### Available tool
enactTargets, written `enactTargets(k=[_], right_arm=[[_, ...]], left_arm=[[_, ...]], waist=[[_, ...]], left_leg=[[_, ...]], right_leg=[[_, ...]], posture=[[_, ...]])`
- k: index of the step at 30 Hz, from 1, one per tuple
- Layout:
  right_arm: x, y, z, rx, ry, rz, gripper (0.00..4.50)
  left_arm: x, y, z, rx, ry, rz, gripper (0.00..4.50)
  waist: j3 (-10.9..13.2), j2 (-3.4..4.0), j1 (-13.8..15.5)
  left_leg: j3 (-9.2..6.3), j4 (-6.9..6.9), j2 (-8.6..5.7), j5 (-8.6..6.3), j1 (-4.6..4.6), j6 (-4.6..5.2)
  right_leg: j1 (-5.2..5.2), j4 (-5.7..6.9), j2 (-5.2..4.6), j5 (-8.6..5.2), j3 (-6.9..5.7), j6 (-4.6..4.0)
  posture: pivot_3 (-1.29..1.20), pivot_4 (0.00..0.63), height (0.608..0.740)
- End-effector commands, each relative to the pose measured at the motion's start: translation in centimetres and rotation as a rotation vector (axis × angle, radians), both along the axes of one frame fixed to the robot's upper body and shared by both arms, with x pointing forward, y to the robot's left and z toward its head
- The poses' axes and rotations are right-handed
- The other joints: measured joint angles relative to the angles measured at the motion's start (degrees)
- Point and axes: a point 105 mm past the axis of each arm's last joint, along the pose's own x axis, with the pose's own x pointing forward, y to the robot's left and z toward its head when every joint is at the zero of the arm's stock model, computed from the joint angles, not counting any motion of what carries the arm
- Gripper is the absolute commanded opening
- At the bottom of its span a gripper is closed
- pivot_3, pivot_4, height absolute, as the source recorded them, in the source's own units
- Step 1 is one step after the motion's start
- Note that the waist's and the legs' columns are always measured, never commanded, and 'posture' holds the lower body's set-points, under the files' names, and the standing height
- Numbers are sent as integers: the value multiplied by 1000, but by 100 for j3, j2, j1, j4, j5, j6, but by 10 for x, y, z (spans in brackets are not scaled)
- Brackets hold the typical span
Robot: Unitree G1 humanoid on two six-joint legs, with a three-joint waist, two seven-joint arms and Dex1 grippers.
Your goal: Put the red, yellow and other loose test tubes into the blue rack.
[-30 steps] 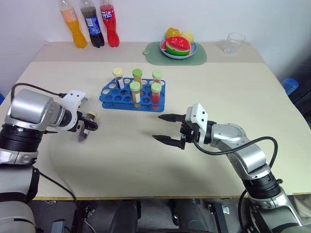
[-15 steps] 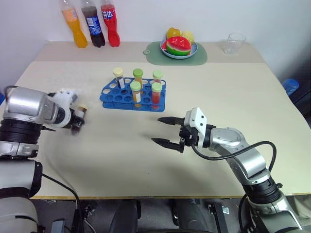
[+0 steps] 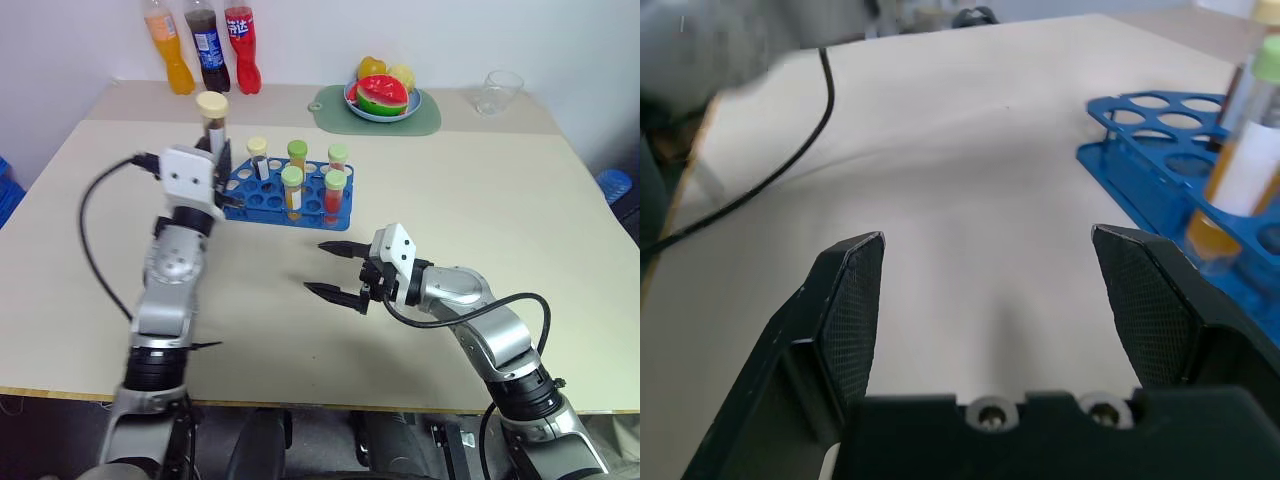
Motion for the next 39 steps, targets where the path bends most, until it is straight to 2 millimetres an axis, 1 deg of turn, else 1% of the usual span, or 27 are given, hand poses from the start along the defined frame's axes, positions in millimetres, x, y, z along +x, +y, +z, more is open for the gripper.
enactTargets(k=[1, 3, 5, 7, 14, 18, 21, 26, 28, 32, 39], right_arm=[[1, -1, 12, 19, -60, -15, 3678], [2, -3, 11, 19, -61, -27, 3678], [2, -5, 11, 20, -62, -38, 3678], [1, -4, 11, 21, -64, -43, 3678], [1, -5, 10, 26, -63, -53, 3678], [2, -5, 10, 25, -63, -57, 3678], [3, -5, 10, 25, -65, -61, 3678], [4, -6, 10, 27, -68, -67, 3678], [4, -6, 10, 28, -68, -68, 3678], [4, -6, 11, 30, -70, -69, 3678], [4, -6, 11, 25, -71, -63, 3678]], left_arm=[[5, -2, -8, 3, -51, 56, 780], [12, -4, -15, -13, -32, 57, 780], [22, -7, -30, -30, 34, 47, 780], [28, -11, -38, -10, 68, 41, 780], [45, -17, -53, -42, 151, 25, 780], [51, -20, -56, -48, 164, 22, 780], [52, -18, -56, -55, 158, 38, 780], [45, -17, -54, -93, 105, 26, 780], [42, -15, -58, -113, 98, 25, 780], [42, -8, -68, -188, 122, 35, 780], [45, -5, -71, -237, 127, 31, 780]], waist=[[0, 1, -30], [0, 1, -66], [-1, 1, -88], [-1, 1, -101], [-1, 1, -117], [-2, 1, -94], [-2, 1, -93], [-2, 1, -104], [-2, 1, -107], [-2, 1, -111], [-2, 1, -120]], left_leg=[[1, -1, 0, -1, 2, 2], [-1, -1, 3, -1, 2, 2], [-3, -1, 3, -1, 1, 3], [-4, -1, 2, 0, 1, 3], [-5, -2, 2, -1, 3, 5], [-7, -2, 1, -1, 6, 4], [-7, -1, 0, 0, 12, 5], [-8, -1, 0, 0, 19, 5], [-8, -1, 0, 0, 19, 5], [-7, -2, 0, -1, 18, 5], [-6, -3, 1, 0, 23, 5]], right_leg=[[0, 1, 1, 0, 0, 0], [0, 3, 5, 0, 0, 0], [0, 3, 5, 0, -1, 0], [3, 2, 4, 0, -3, 0], [4, 3, 4, 0, -4, 1], [10, 2, 4, 0, -6, 1], [17, 2, 3, 0, -6, 1], [21, 3, 4, 0, -6, 1], [21, 2, 3, 0, -6, 1], [21, 1, 3, 0, -6, 1], [22, 2, 5, 0, -6, 1]], posture=[[0, 150, 734], [0, 150, 734], [0, 150, 734], [0, 150, 734], [0, 150, 734], [0, 150, 734], [0, 150, 734], [0, 150, 734], [0, 150, 734], [0, 150, 734], [0, 150, 734]])
